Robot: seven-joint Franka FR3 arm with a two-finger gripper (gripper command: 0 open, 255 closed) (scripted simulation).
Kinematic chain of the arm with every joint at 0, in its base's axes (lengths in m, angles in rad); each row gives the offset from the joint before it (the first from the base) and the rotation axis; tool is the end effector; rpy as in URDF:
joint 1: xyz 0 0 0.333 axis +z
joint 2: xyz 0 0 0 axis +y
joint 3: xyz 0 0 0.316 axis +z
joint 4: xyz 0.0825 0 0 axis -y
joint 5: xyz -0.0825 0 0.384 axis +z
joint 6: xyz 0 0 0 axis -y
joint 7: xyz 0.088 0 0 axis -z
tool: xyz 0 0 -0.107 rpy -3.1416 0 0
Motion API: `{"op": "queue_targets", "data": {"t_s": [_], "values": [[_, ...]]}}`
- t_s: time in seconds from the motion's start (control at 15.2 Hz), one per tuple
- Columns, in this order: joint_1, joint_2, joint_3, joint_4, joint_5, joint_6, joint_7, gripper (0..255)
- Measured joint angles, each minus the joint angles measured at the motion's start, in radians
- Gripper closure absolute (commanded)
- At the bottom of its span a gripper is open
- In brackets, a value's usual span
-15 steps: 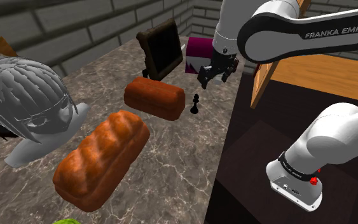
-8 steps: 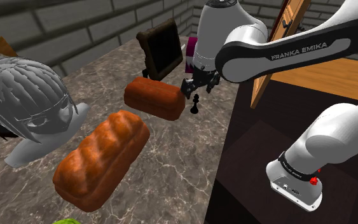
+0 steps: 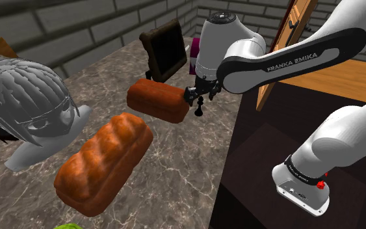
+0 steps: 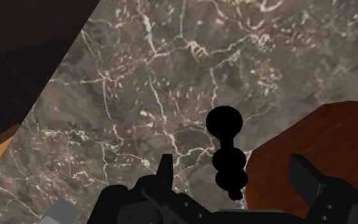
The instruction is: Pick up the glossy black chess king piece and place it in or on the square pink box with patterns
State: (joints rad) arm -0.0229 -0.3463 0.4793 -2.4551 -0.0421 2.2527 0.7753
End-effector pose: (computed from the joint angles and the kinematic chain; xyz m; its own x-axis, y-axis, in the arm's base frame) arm 0.4018 0.1994 0.4219 0.9339 -0.2922 0.2063 -0.3111 -0.9481 0.0657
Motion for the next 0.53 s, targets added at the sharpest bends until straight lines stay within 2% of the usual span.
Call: {"op": "queue_targets", "data": {"t_s": [0.26,0.33,0.53], "values": [[0.0,0.001,0.0,-0.001,-0.001,0.003,0.001,0],[0.0,0.001,0.0,-0.001,-0.001,0.003,0.001,255],[0.0,0.001,0.0,-0.001,-0.001,0.003,0.001,255]]}}
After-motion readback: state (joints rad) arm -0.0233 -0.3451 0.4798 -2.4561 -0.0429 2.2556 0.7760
